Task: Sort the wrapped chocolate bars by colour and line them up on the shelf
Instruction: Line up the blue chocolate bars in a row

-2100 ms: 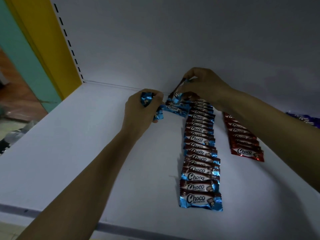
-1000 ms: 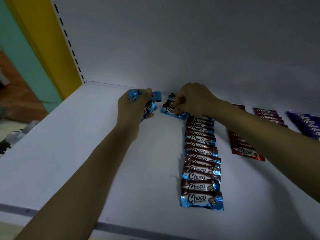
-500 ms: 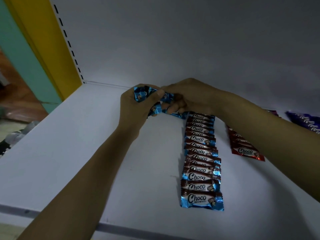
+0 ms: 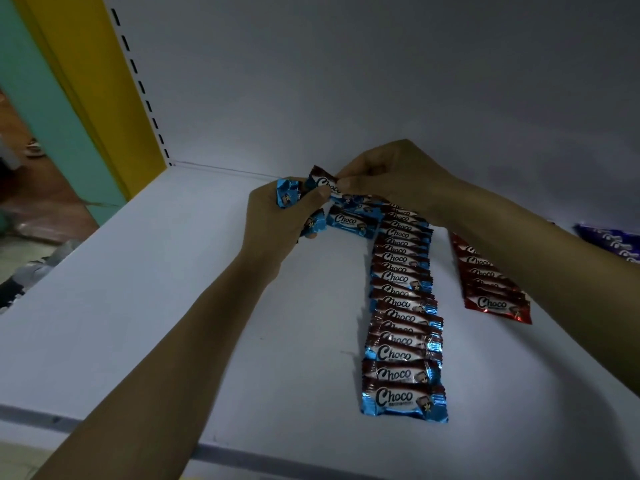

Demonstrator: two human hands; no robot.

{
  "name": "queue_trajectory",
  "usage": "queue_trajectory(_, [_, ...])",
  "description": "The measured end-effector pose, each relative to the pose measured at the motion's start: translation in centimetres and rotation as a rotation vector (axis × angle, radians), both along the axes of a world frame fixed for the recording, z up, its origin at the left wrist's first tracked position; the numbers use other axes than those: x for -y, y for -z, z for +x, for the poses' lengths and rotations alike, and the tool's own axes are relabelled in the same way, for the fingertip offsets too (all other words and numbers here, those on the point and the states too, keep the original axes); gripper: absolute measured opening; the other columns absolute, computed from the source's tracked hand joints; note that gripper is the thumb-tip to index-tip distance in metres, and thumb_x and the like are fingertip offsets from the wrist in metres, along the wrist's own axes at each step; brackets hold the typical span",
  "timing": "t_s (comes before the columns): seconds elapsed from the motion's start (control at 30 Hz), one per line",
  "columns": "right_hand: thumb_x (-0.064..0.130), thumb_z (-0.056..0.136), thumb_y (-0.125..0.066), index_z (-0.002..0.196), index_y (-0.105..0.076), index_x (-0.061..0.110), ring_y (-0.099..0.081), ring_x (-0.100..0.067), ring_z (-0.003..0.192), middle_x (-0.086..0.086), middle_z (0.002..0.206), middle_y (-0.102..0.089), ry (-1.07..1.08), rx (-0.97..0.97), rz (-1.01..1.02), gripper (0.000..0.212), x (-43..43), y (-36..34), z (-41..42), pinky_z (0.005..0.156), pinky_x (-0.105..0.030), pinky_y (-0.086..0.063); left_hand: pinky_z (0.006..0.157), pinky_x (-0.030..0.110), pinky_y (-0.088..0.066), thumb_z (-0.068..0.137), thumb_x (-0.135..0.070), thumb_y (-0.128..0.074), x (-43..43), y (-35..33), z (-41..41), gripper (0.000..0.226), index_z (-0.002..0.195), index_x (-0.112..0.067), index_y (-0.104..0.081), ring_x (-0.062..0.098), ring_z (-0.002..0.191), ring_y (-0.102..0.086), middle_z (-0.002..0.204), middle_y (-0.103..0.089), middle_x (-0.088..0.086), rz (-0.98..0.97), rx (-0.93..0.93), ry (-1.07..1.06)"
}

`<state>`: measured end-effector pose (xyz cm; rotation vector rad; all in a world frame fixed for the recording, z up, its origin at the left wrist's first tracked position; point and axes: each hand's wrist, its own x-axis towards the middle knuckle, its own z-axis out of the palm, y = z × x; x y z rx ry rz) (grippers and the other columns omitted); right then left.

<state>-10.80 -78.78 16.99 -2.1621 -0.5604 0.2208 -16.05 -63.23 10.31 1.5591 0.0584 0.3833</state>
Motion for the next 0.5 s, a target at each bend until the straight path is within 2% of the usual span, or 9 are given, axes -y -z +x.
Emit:
queue_trajectory(0.1, [0.020, 0.083, -0.070, 0.085, -0.070, 0.018, -0.062, -0.001, 0.071, 0.005, 0.083, -0.069, 0.065, 0.082, -0.086, 0.003, 0.3, 0.5, 0.9, 0.064, -0.008, -0.048, 0.053, 0.018, -0.053, 0.090, -0.016, -0.065, 0.1, 0.1, 0.1, 0.008, 0.083, -0.017, -0.068, 0.008, 0.062, -0.065, 0.070, -0.069, -0.003, -0.057, -0.018, -0.050])
queue_trajectory(0.2, [0.016, 0.080, -0.074, 0.082, -0.073, 0.017, -0.061, 0.000, 0.073, 0.002, 0.086, -0.071, 0.035, 0.097, -0.229, 0.003, 0.6, 1.6, 1.2, 0.069, -0.007, -0.046, 0.080, 0.031, -0.058, 0.090, -0.011, -0.063, -0.7, 0.5, 0.6, 0.010, 0.089, -0.020, -0.068, 0.021, 0.090, -0.070, 0.094, -0.072, 0.005, -0.233, -0.076, -0.122])
queue_trajectory(0.27, [0.016, 0.078, -0.075, 0.084, -0.074, 0.016, -0.061, 0.000, 0.073, 0.001, 0.087, -0.072, -0.006, 0.094, -0.307, 0.005, 0.3, 2.6, 1.2, 0.070, -0.006, -0.046, 0.090, 0.037, -0.055, 0.091, -0.006, -0.061, -1.1, 0.6, 0.8, 0.013, 0.094, -0.018, -0.066, 0.023, 0.096, -0.070, 0.102, -0.071, 0.006, -0.313, -0.099, -0.132])
queue_trajectory(0.3, [0.017, 0.078, -0.075, 0.085, -0.075, 0.016, -0.062, -0.002, 0.075, 0.001, 0.088, -0.072, -0.016, 0.108, -0.344, 0.006, 0.1, 3.1, 1.1, 0.074, -0.010, -0.048, 0.092, 0.037, -0.054, 0.091, -0.006, -0.060, -1.1, 0.6, 0.9, 0.014, 0.097, -0.017, -0.065, 0.024, 0.097, -0.069, 0.106, -0.070, 0.006, -0.326, -0.111, -0.135])
queue_trajectory(0.4, [0.026, 0.078, -0.075, 0.087, -0.074, 0.017, -0.063, -0.013, 0.086, 0.002, 0.090, -0.071, 0.006, 0.190, -0.470, 0.012, -0.5, 3.9, 1.3, 0.088, -0.033, -0.049, 0.088, 0.033, -0.056, 0.094, -0.008, -0.056, -1.0, 0.7, 0.9, 0.017, 0.108, -0.018, -0.059, 0.024, 0.097, -0.067, 0.111, -0.064, 0.004, -0.296, -0.122, -0.149])
queue_trajectory(0.5, [0.028, 0.078, -0.074, 0.086, -0.074, 0.016, -0.063, -0.015, 0.087, 0.002, 0.090, -0.071, 0.030, 0.216, -0.523, 0.015, -0.5, 3.9, 1.4, 0.093, -0.040, -0.046, 0.077, 0.026, -0.057, 0.095, -0.008, -0.054, -1.0, 0.7, 0.8, 0.022, 0.116, -0.015, -0.055, 0.022, 0.091, -0.066, 0.111, -0.062, 0.005, -0.286, -0.108, -0.157])
